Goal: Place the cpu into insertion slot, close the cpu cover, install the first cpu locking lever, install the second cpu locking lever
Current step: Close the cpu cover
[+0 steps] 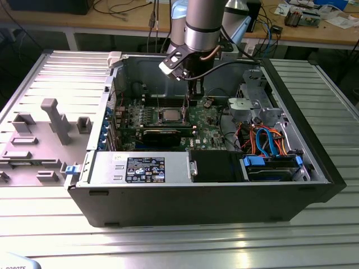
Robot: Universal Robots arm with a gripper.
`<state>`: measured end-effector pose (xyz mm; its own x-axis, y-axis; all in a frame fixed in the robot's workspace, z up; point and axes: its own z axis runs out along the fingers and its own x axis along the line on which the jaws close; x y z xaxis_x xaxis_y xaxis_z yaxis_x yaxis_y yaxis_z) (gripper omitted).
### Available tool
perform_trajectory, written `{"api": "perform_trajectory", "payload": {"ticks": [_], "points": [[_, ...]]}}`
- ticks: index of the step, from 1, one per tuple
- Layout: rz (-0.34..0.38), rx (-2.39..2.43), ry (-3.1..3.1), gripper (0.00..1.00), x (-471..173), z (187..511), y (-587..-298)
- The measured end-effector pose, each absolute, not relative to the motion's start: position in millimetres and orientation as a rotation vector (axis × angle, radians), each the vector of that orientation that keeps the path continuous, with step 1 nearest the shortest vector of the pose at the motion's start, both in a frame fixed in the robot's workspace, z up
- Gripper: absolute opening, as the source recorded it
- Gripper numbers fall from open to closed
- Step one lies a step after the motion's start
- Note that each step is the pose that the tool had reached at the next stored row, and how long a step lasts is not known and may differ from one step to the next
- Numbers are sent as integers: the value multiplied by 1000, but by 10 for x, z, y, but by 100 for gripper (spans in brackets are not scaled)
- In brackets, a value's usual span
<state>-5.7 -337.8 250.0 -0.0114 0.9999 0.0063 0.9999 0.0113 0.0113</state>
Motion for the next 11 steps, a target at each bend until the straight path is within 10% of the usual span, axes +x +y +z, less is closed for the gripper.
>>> {"api": "perform_trajectory", "payload": {"ticks": [11], "points": [[20,2206,2232,11,-92,2499,-3378]]}}
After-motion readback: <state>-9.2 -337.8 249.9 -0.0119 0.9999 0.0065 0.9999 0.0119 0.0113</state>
